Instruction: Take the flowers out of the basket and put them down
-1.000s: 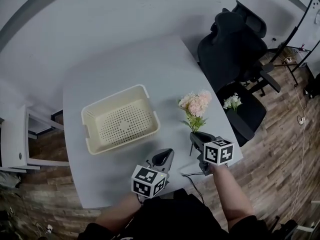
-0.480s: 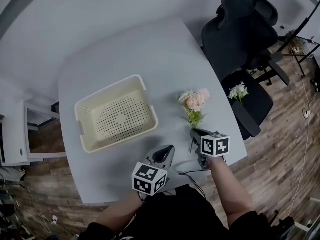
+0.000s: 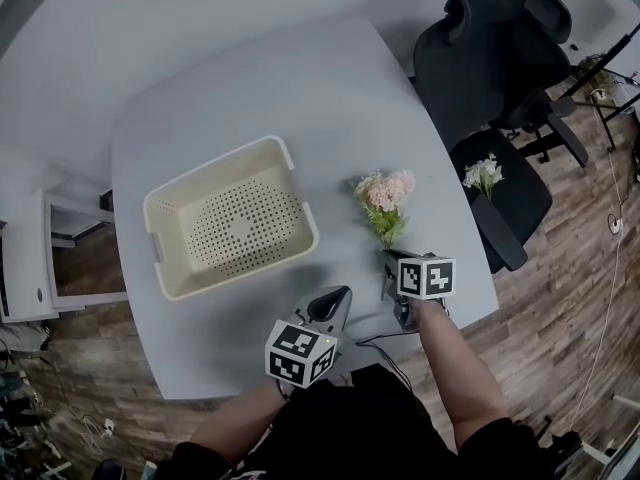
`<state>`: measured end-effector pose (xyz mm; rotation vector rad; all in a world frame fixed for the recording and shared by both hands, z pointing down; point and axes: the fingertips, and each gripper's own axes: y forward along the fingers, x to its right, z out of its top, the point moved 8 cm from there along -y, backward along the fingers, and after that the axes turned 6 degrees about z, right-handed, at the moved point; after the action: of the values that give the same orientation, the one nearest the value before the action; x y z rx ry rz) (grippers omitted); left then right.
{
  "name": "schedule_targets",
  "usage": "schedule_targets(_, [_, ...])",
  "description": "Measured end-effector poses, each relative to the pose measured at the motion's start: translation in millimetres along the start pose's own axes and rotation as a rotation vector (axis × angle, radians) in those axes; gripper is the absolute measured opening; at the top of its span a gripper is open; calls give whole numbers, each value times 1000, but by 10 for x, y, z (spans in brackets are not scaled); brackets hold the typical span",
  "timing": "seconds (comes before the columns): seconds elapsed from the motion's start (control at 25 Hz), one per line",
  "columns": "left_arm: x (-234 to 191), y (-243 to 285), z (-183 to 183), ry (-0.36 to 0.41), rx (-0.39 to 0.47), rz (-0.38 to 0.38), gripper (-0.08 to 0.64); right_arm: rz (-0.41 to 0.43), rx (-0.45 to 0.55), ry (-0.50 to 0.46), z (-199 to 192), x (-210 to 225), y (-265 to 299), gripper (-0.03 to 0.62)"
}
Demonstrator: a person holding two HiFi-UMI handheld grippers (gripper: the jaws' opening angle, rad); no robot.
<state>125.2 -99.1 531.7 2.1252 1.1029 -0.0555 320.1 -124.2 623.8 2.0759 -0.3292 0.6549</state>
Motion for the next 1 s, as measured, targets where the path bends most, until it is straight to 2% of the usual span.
schedule_targets(0.24, [-16,-30,6,-3,5,4,7,-2,16,59,18,0,30,44])
schedule_targets(0.4, [10,-73,18,-3,16,14,6,6,19,63,19,-18,31,50])
schedule_targets(0.48, [42,-98,10,-2,22,24,7,23,17,70,10,-22,29,115])
schedule_targets(0.64, [153,-182,2,-1,42,50,6,42,23,68,-10,-45,-43,126])
schedule_targets(0.8, [292,-305,12,-4,79,84,6,26,40,16,-17,-77,-191,126])
schedule_targets(0.92, [407,-432,-8,-20,113,115,6,49,74,-69,-21,-195,-397,124])
schedule_targets(0.96, [438,-486,-20,-24,125,130,6,75,91,-106,-18,-275,-479,109])
schedule_targets(1.0, [465,-545,-35,-27,137,146,6,110,113,-143,-16,-371,-564,47])
